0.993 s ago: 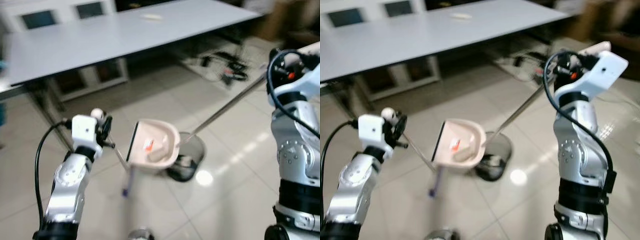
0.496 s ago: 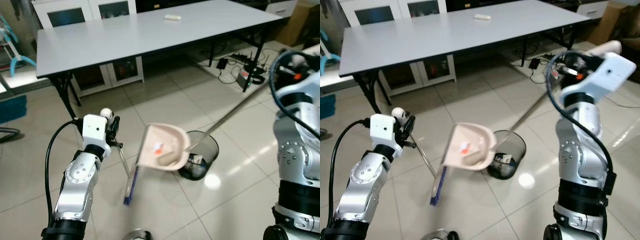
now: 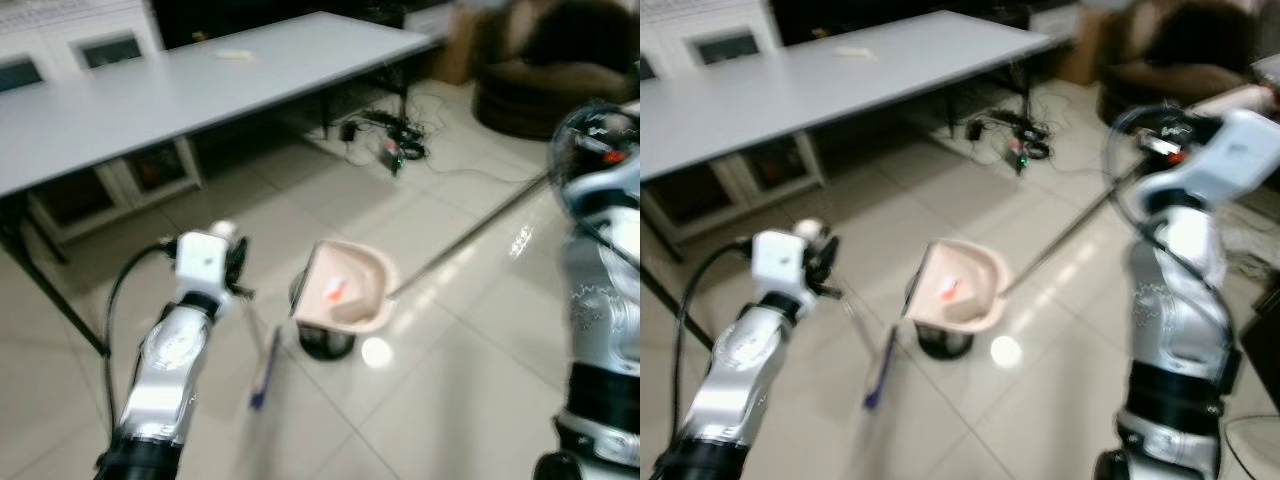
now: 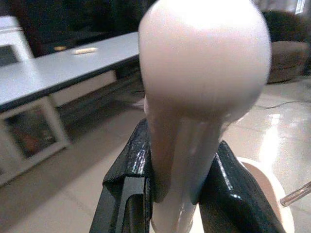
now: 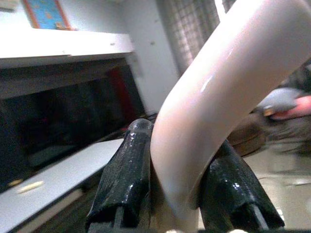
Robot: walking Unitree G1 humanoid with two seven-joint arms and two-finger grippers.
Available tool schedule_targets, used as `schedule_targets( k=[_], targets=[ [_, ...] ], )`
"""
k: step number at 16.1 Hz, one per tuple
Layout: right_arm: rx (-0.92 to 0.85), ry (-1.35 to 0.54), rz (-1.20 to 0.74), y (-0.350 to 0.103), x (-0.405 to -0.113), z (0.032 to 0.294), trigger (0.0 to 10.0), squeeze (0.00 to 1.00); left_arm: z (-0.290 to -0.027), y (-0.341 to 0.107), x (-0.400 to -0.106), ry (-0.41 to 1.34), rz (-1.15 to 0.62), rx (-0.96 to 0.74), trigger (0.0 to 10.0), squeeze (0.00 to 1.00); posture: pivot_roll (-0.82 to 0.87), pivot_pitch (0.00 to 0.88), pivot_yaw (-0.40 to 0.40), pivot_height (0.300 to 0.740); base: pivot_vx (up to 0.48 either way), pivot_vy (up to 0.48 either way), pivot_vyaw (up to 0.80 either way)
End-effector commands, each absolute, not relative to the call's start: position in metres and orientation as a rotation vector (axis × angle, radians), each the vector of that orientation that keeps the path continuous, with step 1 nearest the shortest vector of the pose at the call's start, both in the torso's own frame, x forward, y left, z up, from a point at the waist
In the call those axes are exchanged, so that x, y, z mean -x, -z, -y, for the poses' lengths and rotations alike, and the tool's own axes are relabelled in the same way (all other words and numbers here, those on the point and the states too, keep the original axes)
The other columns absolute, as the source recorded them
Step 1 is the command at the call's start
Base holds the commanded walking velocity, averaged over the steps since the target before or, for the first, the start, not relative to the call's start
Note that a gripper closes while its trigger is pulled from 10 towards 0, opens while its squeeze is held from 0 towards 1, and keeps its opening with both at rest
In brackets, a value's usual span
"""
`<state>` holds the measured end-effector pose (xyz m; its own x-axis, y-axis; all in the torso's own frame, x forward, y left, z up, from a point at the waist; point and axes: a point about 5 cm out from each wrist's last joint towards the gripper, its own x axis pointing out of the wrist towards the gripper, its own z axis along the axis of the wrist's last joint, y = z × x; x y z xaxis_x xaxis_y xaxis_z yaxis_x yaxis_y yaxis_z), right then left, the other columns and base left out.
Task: Sweep floor
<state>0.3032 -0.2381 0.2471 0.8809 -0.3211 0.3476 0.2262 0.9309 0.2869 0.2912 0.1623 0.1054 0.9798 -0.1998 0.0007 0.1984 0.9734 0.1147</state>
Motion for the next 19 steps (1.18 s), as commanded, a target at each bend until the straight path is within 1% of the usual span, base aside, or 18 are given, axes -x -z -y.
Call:
schedule_targets(
  k=[1,15,18,19],
  targets=[
    [-0.26,0.232,0.436,-0.255,-0.306,0.225,10.0,0.0,-0.174,-0.107,-0.292,0.161,0.021,-0.14,10.0,0.0,-0.03,0.0,0.043,0.74,0.349,0.0,0.0],
    [-0.27,0.203,0.411,-0.248,-0.311,0.219,10.0,0.0,-0.184,-0.105,-0.294,0.114,0.01,-0.154,10.0,0.0,-0.02,0.0,0.035,0.74,0.343,0.0,0.0],
    [-0.279,0.208,0.414,-0.248,-0.311,0.22,10.0,0.0,-0.183,-0.101,-0.294,0.116,-0.015,-0.15,10.0,0.0,-0.02,0.0,0.037,0.74,0.0,0.0,0.0],
    [-0.257,0.215,0.423,-0.249,-0.312,0.221,10.0,0.0,-0.181,-0.1,-0.294,0.125,-0.022,-0.155,10.0,0.0,-0.02,0.0,0.039,0.74,0.0,0.0,0.0]
  ],
)
